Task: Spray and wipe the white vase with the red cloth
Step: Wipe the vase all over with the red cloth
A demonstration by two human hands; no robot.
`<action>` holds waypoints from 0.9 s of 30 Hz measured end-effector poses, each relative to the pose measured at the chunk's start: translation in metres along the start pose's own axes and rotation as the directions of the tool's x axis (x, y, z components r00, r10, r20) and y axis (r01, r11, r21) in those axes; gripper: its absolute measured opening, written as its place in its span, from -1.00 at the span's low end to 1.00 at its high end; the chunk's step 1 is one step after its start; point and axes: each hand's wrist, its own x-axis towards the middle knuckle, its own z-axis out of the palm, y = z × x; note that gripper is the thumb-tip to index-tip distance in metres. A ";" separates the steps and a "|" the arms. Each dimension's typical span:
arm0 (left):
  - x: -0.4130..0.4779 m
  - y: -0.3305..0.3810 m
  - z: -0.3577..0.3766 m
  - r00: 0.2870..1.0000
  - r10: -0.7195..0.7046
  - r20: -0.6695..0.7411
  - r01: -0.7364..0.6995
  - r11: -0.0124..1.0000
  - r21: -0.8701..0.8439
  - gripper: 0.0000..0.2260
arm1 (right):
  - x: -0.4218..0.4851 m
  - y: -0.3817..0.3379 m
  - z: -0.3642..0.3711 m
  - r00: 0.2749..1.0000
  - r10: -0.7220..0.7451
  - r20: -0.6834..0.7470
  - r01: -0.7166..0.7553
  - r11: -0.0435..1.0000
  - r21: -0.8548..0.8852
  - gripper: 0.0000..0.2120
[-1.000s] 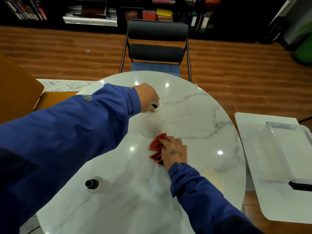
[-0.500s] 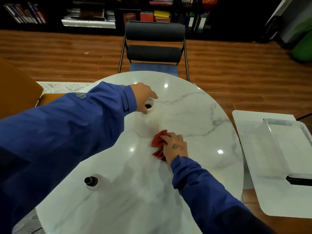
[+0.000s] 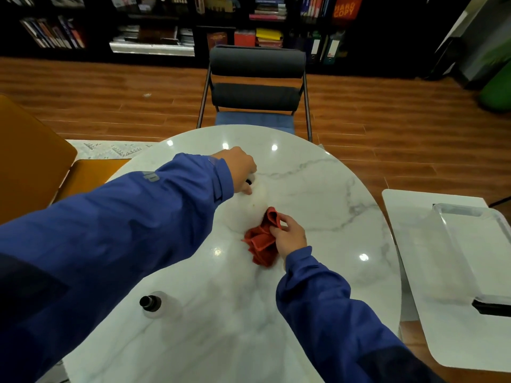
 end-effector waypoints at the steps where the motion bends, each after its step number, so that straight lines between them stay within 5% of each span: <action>1: -0.001 0.000 0.000 1.000 0.003 -0.001 -0.003 1.000 0.002 -0.60 | 0.001 0.000 0.002 1.000 0.000 0.002 0.000 1.000 0.014 -0.70; 7: -0.008 -0.008 0.000 1.000 0.027 0.012 -0.028 0.999 0.047 -0.54 | 0.002 -0.014 0.003 0.993 -0.087 -0.074 0.088 0.996 0.011 -0.72; 10: -0.006 -0.008 -0.002 0.999 0.022 0.024 -0.023 0.999 0.048 -0.54 | -0.002 -0.035 0.006 0.953 -0.255 -0.165 0.262 0.965 0.019 -0.76; 13: -0.005 -0.008 -0.003 0.999 0.015 0.035 -0.017 0.999 0.050 -0.53 | -0.006 -0.039 0.004 0.905 -0.417 -0.081 0.413 0.909 -0.057 -0.73; 21: -0.006 -0.007 -0.006 1.000 0.005 0.021 -0.005 1.000 0.014 -0.47 | 0.003 -0.028 0.005 0.985 -0.154 -0.081 0.148 0.986 -0.076 -0.68; 27: -0.006 -0.008 -0.006 1.000 0.000 0.016 0.000 1.000 -0.027 -0.45 | -0.033 -0.011 0.022 0.839 -0.541 -0.062 0.536 0.841 -0.072 -0.58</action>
